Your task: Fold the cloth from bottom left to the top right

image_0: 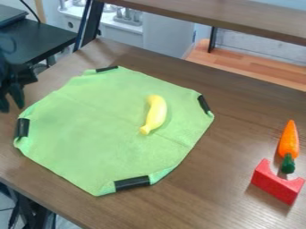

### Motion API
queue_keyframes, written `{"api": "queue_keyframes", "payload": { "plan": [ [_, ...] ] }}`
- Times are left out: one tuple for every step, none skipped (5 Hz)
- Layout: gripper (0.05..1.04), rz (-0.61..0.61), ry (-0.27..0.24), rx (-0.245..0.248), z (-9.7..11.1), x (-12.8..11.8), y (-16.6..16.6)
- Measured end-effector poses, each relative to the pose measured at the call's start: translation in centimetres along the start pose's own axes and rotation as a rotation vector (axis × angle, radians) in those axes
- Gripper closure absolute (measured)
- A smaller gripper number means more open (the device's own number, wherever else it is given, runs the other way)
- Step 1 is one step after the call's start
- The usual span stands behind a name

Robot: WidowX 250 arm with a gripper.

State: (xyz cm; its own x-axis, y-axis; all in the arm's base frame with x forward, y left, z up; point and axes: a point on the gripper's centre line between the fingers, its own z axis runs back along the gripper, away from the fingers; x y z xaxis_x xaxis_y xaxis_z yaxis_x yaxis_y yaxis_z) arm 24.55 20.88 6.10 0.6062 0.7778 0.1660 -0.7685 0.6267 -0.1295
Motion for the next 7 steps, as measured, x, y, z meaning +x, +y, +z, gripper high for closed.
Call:
{"api": "queue_keyframes", "payload": {
  "plan": [
    [0.293,-0.007,0.023,0.022,-1.8,0.0,0.8],
    [0.085,-0.019,0.016,0.042,-3.0,0.2,1.3],
    [0.081,-0.033,0.017,0.051,-3.8,-0.1,1.5],
    [0.083,-0.059,0.007,0.062,-4.6,-0.1,1.8],
    [0.134,-0.089,-0.021,0.086,-5.0,0.3,1.8],
    [0.404,-0.117,-0.03,0.097,-5.2,0.2,1.4],
    [0.706,-0.099,0.011,0.074,-5.0,-0.6,0.3]
  ]
}}
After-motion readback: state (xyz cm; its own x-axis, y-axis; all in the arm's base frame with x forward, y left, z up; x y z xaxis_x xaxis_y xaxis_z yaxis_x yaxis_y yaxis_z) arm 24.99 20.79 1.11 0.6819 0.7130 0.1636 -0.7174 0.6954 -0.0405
